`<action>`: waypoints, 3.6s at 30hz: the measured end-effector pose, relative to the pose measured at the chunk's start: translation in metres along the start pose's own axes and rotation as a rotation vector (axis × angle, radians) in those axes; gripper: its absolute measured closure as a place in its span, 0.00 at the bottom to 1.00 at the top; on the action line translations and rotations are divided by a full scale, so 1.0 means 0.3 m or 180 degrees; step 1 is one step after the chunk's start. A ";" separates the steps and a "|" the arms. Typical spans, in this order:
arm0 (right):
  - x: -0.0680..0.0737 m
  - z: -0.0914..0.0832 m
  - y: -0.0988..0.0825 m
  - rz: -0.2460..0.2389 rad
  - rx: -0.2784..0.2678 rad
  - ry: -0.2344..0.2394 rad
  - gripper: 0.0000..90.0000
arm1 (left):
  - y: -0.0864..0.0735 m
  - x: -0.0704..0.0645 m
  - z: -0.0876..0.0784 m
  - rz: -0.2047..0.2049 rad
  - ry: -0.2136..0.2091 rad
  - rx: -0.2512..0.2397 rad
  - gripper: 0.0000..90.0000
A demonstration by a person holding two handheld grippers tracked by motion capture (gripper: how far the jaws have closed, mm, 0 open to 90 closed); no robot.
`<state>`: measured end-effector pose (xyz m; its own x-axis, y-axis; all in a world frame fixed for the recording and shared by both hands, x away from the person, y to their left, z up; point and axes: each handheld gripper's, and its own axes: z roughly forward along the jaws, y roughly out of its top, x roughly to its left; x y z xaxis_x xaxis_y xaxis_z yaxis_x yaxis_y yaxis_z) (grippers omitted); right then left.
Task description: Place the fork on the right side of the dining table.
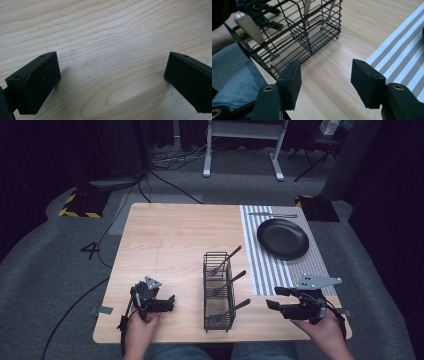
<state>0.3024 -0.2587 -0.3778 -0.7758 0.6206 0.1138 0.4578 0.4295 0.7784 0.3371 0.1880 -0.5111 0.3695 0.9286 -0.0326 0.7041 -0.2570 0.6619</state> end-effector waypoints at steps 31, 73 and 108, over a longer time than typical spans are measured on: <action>0.141 0.051 0.098 -0.0287 0.0016 0.0625 0.54 | -0.009 -0.009 -0.007 -0.0017 -0.0001 -0.0004 0.01; 0.123 0.095 0.144 -0.0044 0.0057 0.0794 0.89 | -0.009 -0.010 -0.006 -0.0022 0.0006 -0.0006 0.00; 0.109 0.019 0.203 -0.0007 -0.0328 0.0776 0.97 | -0.004 -0.009 -0.002 -0.0020 0.0005 -0.0003 0.00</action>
<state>0.3072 -0.2085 -0.3301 -0.8641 0.4380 0.2478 0.4191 0.3538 0.8362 0.3349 0.1859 -0.5112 0.3643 0.9306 -0.0357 0.7058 -0.2509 0.6625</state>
